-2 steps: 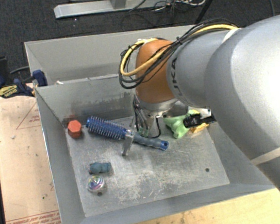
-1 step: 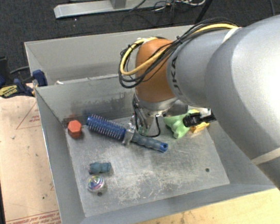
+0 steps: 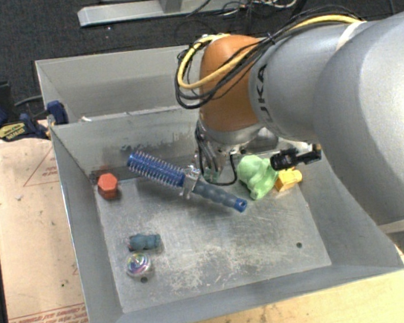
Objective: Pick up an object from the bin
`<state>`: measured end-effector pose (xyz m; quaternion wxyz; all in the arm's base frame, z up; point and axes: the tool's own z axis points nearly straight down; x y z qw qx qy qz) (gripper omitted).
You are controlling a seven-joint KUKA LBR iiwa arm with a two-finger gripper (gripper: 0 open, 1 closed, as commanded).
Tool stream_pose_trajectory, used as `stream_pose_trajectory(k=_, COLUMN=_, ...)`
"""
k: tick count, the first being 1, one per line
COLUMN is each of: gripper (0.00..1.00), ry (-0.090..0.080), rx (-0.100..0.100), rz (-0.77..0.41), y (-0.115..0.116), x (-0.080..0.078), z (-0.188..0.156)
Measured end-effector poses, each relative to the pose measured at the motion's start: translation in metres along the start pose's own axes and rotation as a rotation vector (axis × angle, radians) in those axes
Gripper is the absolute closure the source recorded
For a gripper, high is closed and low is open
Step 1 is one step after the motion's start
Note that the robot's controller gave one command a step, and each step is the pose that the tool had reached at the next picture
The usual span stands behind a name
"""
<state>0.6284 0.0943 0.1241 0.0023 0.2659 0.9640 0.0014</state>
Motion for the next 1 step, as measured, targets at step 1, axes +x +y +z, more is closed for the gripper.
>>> stream_pose_trajectory(k=1, gripper=1.0, ry=0.001, rx=0.0, rz=-0.003, y=0.001, x=-0.0008, z=-0.0441)
